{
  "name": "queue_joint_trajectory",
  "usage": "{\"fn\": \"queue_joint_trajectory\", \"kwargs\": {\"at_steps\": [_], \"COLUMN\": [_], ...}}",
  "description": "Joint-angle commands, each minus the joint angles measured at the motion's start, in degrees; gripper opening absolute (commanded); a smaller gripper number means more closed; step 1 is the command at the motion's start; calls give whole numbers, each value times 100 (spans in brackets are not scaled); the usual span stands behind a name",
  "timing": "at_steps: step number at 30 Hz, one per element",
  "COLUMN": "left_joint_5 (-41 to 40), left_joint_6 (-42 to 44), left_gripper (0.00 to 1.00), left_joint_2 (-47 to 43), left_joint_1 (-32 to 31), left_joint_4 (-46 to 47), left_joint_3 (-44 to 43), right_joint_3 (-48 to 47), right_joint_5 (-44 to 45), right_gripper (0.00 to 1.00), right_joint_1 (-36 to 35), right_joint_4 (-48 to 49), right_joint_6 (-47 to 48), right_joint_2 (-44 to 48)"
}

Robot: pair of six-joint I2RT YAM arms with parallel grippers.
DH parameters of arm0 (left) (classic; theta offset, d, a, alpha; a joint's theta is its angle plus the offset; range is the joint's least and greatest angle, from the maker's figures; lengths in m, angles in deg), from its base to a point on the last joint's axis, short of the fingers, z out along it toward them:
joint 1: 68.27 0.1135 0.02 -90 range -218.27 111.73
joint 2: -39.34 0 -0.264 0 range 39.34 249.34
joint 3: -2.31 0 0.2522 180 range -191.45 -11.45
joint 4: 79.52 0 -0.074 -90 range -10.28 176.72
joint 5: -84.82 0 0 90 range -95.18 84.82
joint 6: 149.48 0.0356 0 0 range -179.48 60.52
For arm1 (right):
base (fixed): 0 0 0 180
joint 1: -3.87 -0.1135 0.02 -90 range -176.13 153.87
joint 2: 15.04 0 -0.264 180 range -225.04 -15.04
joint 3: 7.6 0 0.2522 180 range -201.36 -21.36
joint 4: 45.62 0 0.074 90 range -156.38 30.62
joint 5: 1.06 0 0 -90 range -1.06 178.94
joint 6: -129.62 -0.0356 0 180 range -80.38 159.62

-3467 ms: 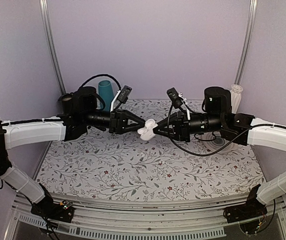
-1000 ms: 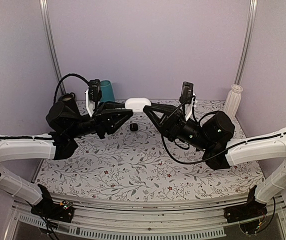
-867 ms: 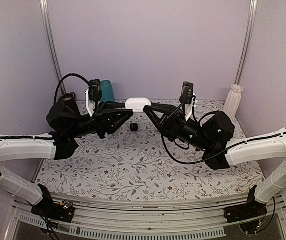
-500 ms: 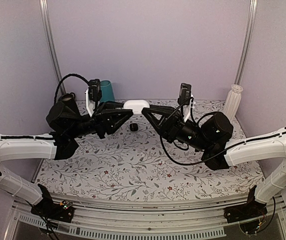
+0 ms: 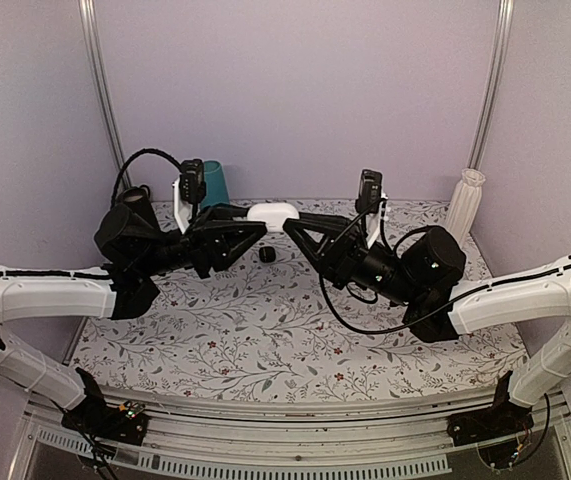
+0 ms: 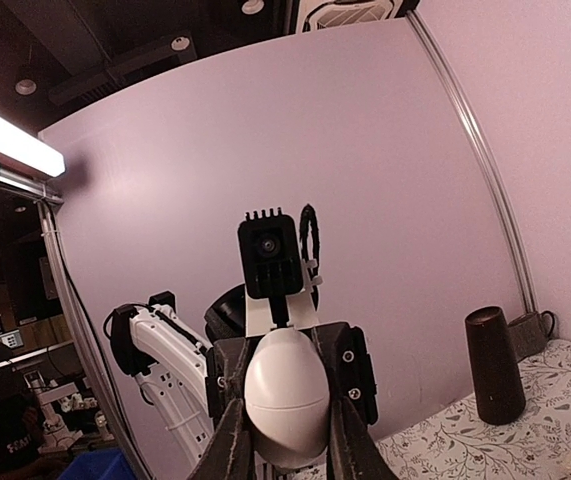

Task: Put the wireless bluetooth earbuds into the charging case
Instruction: Pass from the right arm to the left

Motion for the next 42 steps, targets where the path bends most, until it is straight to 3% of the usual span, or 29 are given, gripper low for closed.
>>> {"fn": "queue_joint_trajectory", "kwargs": {"at_steps": [1,7,20,22,24,26,28,30,34,42], "left_joint_5": [298,292,371,400,427,460,524,609,967,1507], "left_joint_6": [-116,-137,-332,-349,-337,-224,-13,227,677,1707], "left_gripper": [39,43,34,30,20,8,0,0,0,0], "left_joint_2": [79,103,237,255,260,233,147,23,-224,-365], "left_joint_1": [-107,-119,-130,-129,-132,-130,-115,-71,85,271], "left_joint_4": [368,337,344,348,352,290,28,-315,-1264,-3185], "left_joint_3": [-198,-204,-296,-312,-322,-322,-352,-389,-557,-1102], "right_joint_3": [107,90,154,153,131,123,137,188,224,-120], "right_joint_5": [302,290,148,137,113,69,42,43,-124,-561], "right_gripper": [3,3,3,3,4,13,27,43,60,68], "right_joint_1": [-9,-9,-9,-9,-9,-10,-10,-9,45,146], "right_joint_4": [7,96,363,374,306,192,-99,-416,-1365,-3399], "right_joint_6": [95,151,222,225,216,185,159,148,257,734], "right_joint_2": [134,144,113,106,95,106,178,316,773,1335]}}
